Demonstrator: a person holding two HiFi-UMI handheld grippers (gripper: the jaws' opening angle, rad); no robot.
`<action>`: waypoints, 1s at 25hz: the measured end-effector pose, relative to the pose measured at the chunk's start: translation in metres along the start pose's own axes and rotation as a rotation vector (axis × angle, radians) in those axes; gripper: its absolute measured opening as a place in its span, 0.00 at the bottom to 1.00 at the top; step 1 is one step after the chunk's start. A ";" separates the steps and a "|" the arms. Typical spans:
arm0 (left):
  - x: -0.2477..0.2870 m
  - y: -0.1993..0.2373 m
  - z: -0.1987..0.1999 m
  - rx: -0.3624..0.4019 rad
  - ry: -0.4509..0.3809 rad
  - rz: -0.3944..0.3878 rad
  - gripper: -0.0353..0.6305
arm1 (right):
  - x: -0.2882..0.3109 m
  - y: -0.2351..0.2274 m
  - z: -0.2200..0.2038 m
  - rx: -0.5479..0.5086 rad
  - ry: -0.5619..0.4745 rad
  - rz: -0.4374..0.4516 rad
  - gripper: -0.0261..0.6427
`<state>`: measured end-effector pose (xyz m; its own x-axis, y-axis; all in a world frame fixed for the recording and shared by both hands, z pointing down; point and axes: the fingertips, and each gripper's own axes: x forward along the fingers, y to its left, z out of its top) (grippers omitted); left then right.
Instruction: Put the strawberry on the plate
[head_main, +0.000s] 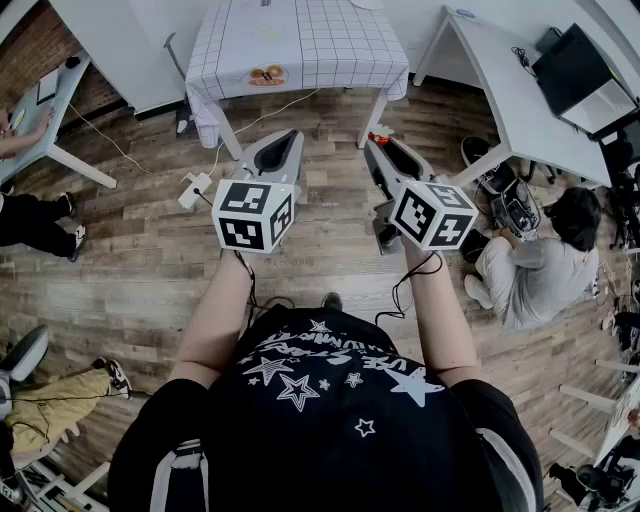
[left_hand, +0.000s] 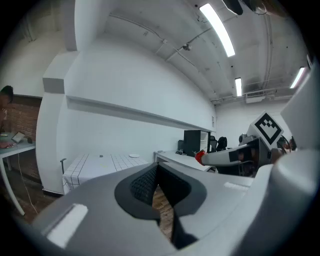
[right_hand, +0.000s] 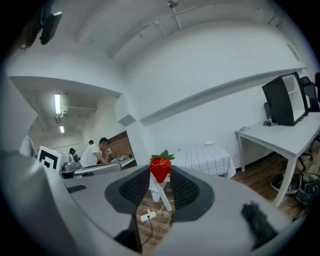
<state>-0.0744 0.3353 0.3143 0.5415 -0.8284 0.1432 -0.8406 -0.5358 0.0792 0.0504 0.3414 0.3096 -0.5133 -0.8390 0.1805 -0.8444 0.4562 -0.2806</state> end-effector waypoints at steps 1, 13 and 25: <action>-0.004 0.003 0.000 0.002 0.001 -0.002 0.06 | 0.002 0.006 -0.002 -0.002 0.003 0.001 0.24; -0.034 0.022 -0.008 -0.013 0.005 -0.020 0.06 | 0.006 0.040 -0.015 -0.013 0.014 -0.006 0.24; -0.031 0.013 -0.015 -0.016 0.010 -0.012 0.06 | -0.003 0.028 -0.021 0.042 -0.015 0.015 0.24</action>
<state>-0.1026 0.3568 0.3262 0.5515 -0.8201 0.1524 -0.8341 -0.5430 0.0967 0.0253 0.3628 0.3206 -0.5229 -0.8369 0.1617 -0.8295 0.4558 -0.3228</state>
